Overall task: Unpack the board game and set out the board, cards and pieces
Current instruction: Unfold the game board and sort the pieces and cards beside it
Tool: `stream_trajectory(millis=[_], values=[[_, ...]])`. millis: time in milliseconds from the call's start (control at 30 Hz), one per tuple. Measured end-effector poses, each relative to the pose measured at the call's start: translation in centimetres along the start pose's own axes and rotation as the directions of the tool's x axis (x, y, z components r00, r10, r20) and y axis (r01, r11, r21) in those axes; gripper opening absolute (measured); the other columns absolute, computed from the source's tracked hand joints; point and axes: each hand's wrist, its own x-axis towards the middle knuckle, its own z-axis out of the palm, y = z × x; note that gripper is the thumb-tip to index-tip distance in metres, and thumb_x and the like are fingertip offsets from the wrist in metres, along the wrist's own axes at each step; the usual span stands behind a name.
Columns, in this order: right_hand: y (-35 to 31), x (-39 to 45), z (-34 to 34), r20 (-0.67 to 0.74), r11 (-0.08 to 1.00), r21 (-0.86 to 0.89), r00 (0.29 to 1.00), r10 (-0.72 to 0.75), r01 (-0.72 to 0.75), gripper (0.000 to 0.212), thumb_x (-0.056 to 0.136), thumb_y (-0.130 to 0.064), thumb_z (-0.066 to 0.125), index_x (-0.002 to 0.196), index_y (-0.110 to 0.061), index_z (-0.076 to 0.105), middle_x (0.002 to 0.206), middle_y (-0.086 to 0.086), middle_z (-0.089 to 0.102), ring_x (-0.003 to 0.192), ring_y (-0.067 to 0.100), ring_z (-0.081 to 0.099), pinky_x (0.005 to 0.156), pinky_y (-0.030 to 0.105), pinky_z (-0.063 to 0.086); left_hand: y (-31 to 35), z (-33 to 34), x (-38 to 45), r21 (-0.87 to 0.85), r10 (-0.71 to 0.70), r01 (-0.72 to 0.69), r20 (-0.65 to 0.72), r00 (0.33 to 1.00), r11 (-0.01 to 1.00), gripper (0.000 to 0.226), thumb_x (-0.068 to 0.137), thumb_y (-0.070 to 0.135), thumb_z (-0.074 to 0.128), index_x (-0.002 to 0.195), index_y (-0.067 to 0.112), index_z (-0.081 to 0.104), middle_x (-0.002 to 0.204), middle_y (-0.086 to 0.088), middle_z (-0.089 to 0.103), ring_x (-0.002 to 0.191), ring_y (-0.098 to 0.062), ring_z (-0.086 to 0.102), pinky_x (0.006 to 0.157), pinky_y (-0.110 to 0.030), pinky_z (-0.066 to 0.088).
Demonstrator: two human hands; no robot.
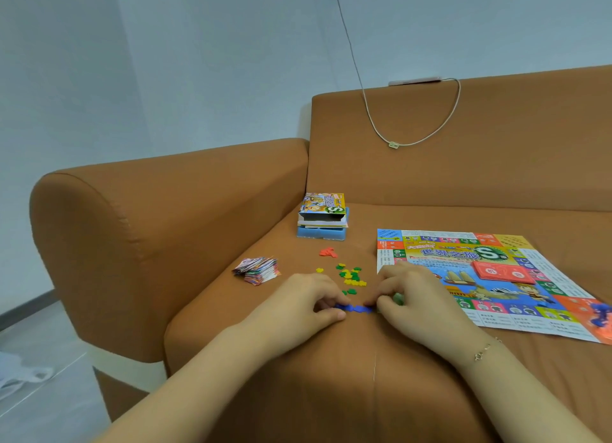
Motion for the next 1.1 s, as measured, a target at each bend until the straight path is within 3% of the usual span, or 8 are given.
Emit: stream_trajectory(millis=[133,233,367,467,567,733,933,1100], values=[[-0.2,-0.6,0.0,-0.008,0.995,0.096,0.999,0.033,-0.032,0.036,0.07,-0.023,0.042,0.075,-0.035,0.075,0.081,-0.008,0.065,0.089,0.009,0.054,0.085,0.031,0.042,0.5,0.3,0.2,0.008,0.011,-0.011,0.009,1.0,1.0,0.027,0.087,0.024,0.067,0.114,0.023,0.067,0.102,0.007,0.059,0.087,-0.005,0.061,0.084,-0.017,0.049],[0.2,-0.7,-0.2,-0.203,0.974,0.208,0.969,0.138,-0.095,0.033,0.077,-0.008,0.05,0.067,-0.03,0.072,0.077,-0.012,0.064,0.088,0.008,0.054,0.08,0.027,0.043,0.9,0.7,0.4,0.042,-0.007,0.006,0.005,1.0,0.999,0.036,0.085,0.036,0.067,0.119,0.026,0.064,0.101,0.009,0.055,0.088,-0.005,0.056,0.085,-0.02,0.048],[0.5,-0.9,-0.4,-0.304,0.92,0.363,0.914,0.268,-0.149,0.034,0.077,0.001,0.052,0.061,-0.023,0.07,0.073,-0.008,0.066,0.082,0.01,0.058,0.074,0.027,0.046,2.3,1.5,0.7,0.229,0.009,-0.009,0.001,1.0,0.973,0.041,0.086,0.053,0.058,0.12,0.031,0.06,0.103,0.011,0.049,0.1,-0.009,0.046,0.084,-0.022,0.04],[0.6,-1.0,-0.4,-0.338,0.881,0.435,0.873,0.352,-0.187,0.03,0.075,-0.01,0.049,0.058,-0.025,0.069,0.072,-0.007,0.068,0.077,0.007,0.058,0.069,0.024,0.045,3.5,2.1,1.0,0.354,0.006,-0.002,-0.011,1.0,0.935,0.039,0.091,0.052,0.05,0.121,0.03,0.06,0.108,0.006,0.051,0.105,-0.014,0.044,0.084,-0.026,0.039],[1.0,-1.2,-0.6,-0.38,0.853,0.474,0.823,0.422,-0.219,0.038,0.079,0.001,0.05,0.058,-0.023,0.069,0.071,-0.008,0.069,0.076,0.008,0.06,0.068,0.027,0.045,4.2,2.7,1.2,0.423,-0.038,0.045,-0.026,0.999,0.905,0.035,0.095,0.048,0.045,0.117,0.026,0.063,0.114,0.003,0.051,0.11,-0.017,0.042,0.082,-0.029,0.04],[1.1,-2.0,-0.8,-0.378,0.832,0.506,0.809,0.45,-0.226,0.034,0.079,-0.005,0.049,0.056,-0.023,0.068,0.065,-0.009,0.067,0.069,0.012,0.06,0.071,0.029,0.045,4.4,3.4,1.1,0.38,-0.037,0.066,-0.083,0.996,0.923,0.028,0.095,0.04,0.049,0.102,0.02,0.069,0.106,0.004,0.056,0.107,-0.016,0.048,0.084,-0.032,0.042],[1.2,-3.1,-1.2,-0.362,0.809,0.546,0.81,0.462,-0.217,0.036,0.079,-0.003,0.051,0.055,-0.023,0.068,0.066,-0.01,0.068,0.072,0.003,0.06,0.083,0.038,0.046,3.7,3.7,-0.3,0.219,0.052,-0.012,-0.175,0.983,0.976,0.024,0.095,0.033,0.052,0.107,0.023,0.071,0.102,0.006,0.06,0.105,-0.011,0.05,0.088,-0.022,0.037],[1.2,-3.8,-1.6,-0.347,0.807,0.551,0.82,0.455,-0.214,0.034,0.079,-0.006,0.049,0.056,-0.021,0.068,0.068,-0.01,0.069,0.077,0.0,0.06,0.093,0.042,0.044,3.9,3.6,-1.2,0.248,0.128,-0.086,-0.158,0.979,0.965,0.022,0.095,0.028,0.053,0.108,0.022,0.071,0.103,0.005,0.063,0.103,-0.013,0.051,0.088,-0.021,0.038]])
